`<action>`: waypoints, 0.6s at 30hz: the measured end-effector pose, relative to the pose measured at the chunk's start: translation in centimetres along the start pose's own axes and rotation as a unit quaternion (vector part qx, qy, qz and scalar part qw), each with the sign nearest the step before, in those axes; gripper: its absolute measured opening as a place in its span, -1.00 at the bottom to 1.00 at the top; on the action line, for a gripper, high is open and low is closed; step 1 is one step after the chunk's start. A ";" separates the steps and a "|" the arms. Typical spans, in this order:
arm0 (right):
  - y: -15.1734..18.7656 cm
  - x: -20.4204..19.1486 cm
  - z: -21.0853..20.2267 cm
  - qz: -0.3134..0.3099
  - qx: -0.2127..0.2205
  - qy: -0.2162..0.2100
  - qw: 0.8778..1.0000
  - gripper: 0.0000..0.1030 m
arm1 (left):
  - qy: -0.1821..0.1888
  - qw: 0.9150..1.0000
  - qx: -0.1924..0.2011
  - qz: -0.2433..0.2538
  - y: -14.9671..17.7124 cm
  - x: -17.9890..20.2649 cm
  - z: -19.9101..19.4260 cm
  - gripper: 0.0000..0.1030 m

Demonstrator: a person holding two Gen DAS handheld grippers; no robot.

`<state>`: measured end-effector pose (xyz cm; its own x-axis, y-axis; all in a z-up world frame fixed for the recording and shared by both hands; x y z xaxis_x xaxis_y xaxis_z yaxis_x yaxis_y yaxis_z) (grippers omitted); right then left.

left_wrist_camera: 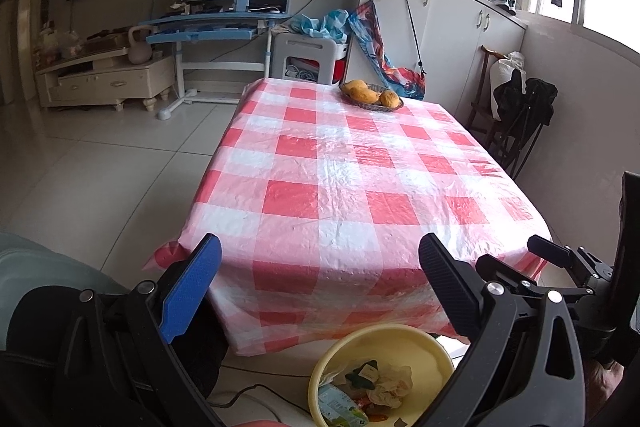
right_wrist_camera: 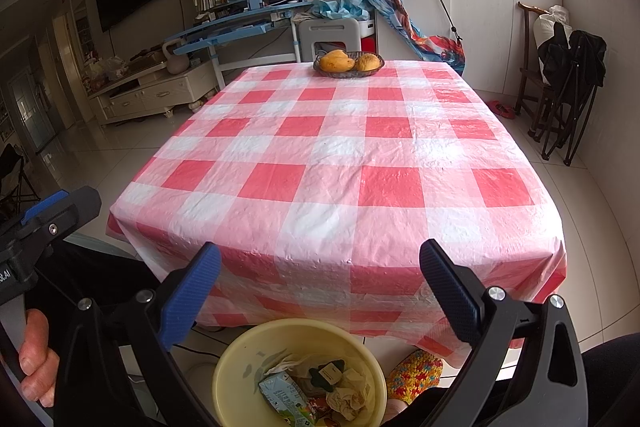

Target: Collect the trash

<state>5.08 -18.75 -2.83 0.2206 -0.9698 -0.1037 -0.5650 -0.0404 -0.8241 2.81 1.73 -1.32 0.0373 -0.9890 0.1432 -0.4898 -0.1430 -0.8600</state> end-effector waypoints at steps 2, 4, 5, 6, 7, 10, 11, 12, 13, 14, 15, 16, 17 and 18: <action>0.0 0.0 0.0 -0.001 0.000 0.000 1.000 0.85 | 0.000 1.000 -0.001 0.002 0.0 0.1 0.0 0.86; 0.0 0.0 0.0 -0.001 0.000 0.000 1.000 0.85 | 0.003 1.000 -0.002 0.003 0.1 0.2 0.0 0.86; 0.0 0.0 0.0 -0.001 0.000 0.000 1.000 0.85 | 0.004 1.000 -0.003 0.004 0.1 0.2 0.0 0.85; -0.1 0.0 0.0 -0.001 0.000 0.000 1.000 0.85 | 0.005 1.000 -0.003 0.005 0.1 0.3 0.0 0.85; -0.1 0.0 0.0 -0.001 0.000 0.000 1.000 0.85 | 0.006 1.000 -0.004 0.007 0.1 0.4 0.0 0.85; 0.0 0.0 0.0 0.000 0.000 0.000 1.000 0.85 | 0.007 1.000 -0.004 0.014 0.2 0.6 -0.1 0.86; 0.0 0.0 0.0 0.000 0.000 0.000 1.000 0.85 | 0.006 1.000 -0.004 0.016 0.3 0.6 -0.1 0.86; -0.1 0.0 0.0 -0.001 -0.001 0.000 1.000 0.85 | 0.007 1.000 -0.005 0.016 0.3 0.7 -0.1 0.86; 0.0 0.0 0.0 -0.001 -0.001 0.000 1.000 0.85 | 0.008 1.000 -0.006 0.016 0.3 0.7 0.0 0.86; -0.1 0.0 0.0 -0.001 0.000 0.000 1.000 0.85 | 0.008 1.000 -0.006 0.016 0.3 0.7 -0.1 0.86; -0.1 0.0 0.0 -0.001 0.000 0.000 1.000 0.85 | 0.009 1.000 -0.008 0.016 0.3 0.7 0.0 0.86; -0.1 0.0 0.0 -0.001 -0.001 0.000 1.000 0.85 | 0.011 1.000 -0.011 0.015 0.3 0.7 0.0 0.85; -0.1 0.0 0.0 -0.001 -0.001 0.000 1.000 0.85 | 0.013 1.000 -0.015 0.014 0.4 0.8 0.2 0.85; -0.1 0.0 0.0 0.000 -0.001 0.000 1.000 0.85 | 0.016 1.000 -0.020 0.013 0.4 0.8 0.4 0.85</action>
<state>5.16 -18.75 -2.76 0.2210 -0.9698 -0.1032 -0.5659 -0.0413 -0.8234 2.96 0.84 -1.73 -0.0037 -0.9905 0.1375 -0.5249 -0.1151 -0.8433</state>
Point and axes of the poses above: each gripper's, at about its wrist camera, not at the fingertips, and z roughly the way its jaws point, x to its right, y to its underside, the point moved 6 cm from there along z, roughly the way its jaws point, and after that the axes turned 6 degrees about x, right-handed, at the moved point
